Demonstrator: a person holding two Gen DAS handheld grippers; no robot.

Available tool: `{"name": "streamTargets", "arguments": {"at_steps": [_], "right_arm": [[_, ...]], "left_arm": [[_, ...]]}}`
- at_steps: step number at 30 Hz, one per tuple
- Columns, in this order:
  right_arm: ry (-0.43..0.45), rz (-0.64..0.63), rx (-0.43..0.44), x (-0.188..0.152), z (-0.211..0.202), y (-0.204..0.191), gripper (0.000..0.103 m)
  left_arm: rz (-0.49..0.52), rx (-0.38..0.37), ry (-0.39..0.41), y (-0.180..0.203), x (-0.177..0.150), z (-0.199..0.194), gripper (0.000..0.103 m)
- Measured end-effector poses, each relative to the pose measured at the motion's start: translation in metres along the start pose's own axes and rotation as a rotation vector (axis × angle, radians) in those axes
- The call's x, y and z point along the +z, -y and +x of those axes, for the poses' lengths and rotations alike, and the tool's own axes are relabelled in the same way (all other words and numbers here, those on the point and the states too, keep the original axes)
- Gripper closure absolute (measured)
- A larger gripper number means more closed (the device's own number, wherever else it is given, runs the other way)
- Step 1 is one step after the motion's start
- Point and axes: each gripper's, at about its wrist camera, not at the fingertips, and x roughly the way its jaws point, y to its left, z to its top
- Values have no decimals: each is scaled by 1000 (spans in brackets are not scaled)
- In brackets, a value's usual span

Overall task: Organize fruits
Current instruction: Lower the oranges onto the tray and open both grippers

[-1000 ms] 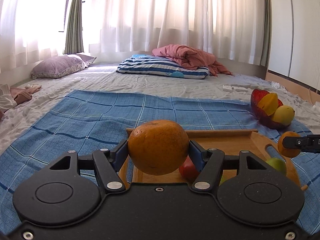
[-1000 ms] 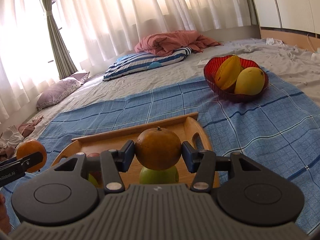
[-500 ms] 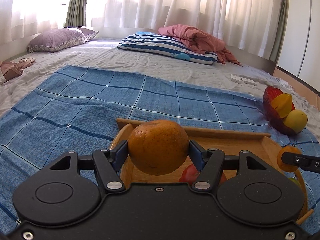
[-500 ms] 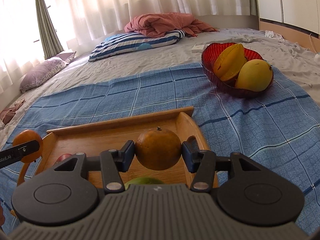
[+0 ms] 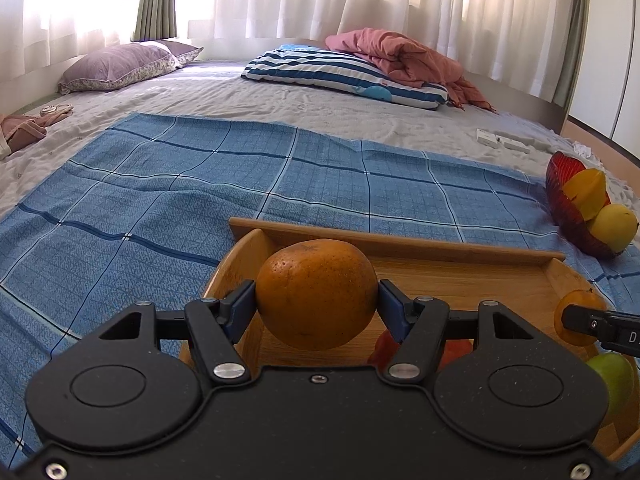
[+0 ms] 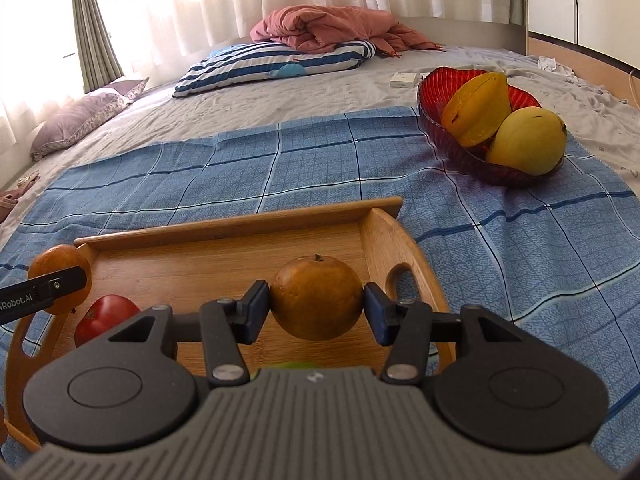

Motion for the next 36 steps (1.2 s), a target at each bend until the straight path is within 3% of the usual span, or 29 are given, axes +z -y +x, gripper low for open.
{"name": "streamTargets", "arguments": {"at_steps": [36], "right_arm": [[-24, -56, 1, -9, 3, -4, 47]], "left_arm": [[15, 10, -27, 11, -7, 10, 40]]}}
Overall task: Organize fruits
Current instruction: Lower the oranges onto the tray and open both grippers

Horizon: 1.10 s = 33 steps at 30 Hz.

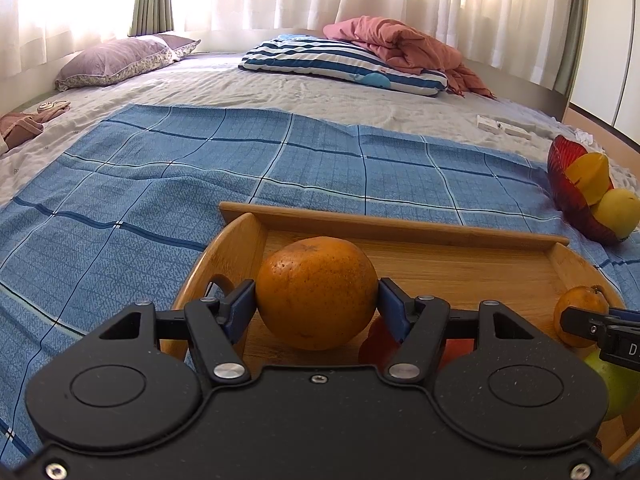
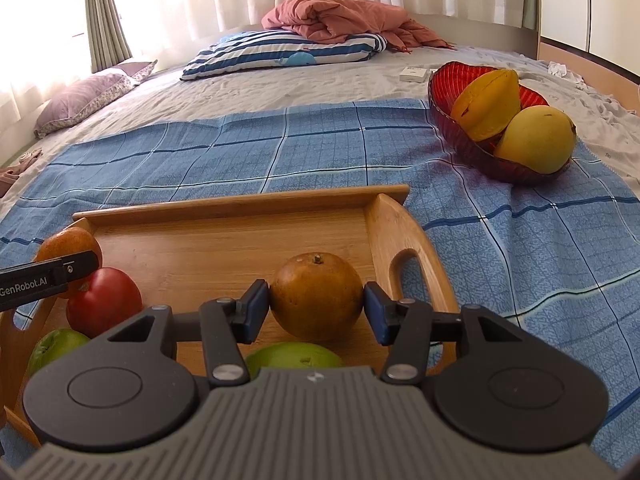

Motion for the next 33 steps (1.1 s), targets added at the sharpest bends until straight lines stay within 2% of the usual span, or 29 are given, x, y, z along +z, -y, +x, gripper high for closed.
{"name": "streamTargets", "arguments": {"at_steps": [7, 14, 17, 21, 26, 33], "right_arm": [[-1, -11, -5, -1, -1, -2, 45], [-4, -26, -4, -3, -3, -3, 41], [1, -29, -2, -5, -6, -4, 33], [9, -33, 8, -5, -10, -4, 31], [31, -62, 2, -8, -20, -5, 26], [72, -88, 10, -13, -40, -5, 17]], "left_arm": [[5, 11, -3, -1, 0, -1, 38], [47, 11, 25, 3, 1, -14, 22], [52, 14, 30, 5, 1, -21, 15], [96, 25, 53, 9, -2, -31, 11], [118, 16, 69, 12, -6, -46, 7], [117, -41, 93, 12, -15, -74, 7]]}}
